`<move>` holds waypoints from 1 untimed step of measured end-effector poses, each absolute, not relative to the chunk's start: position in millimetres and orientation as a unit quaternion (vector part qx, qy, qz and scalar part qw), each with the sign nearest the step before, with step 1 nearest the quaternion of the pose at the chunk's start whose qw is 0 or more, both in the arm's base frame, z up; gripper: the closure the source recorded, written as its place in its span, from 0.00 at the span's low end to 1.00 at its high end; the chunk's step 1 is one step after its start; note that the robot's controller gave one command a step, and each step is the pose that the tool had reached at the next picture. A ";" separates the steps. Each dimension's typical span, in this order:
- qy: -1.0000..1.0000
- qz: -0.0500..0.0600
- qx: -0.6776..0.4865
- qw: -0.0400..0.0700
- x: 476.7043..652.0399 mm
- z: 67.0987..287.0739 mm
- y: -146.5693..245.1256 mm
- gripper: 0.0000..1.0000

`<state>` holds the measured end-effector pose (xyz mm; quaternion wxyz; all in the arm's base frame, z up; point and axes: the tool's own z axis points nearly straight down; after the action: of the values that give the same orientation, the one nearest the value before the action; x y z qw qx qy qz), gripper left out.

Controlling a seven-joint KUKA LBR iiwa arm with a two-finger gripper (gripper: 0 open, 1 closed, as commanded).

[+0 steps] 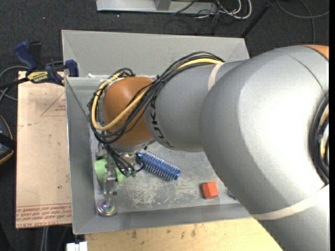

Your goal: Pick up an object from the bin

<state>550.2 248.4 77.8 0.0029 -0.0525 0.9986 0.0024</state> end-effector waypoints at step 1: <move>0.999 0.003 -0.052 0.004 551.1 78.5 248.3 1.00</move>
Offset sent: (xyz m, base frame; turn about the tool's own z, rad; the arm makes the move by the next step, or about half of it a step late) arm 0.0000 0.0000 0.0000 0.0000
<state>551.1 248.3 78.5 0.0045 -0.0515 0.9987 0.0031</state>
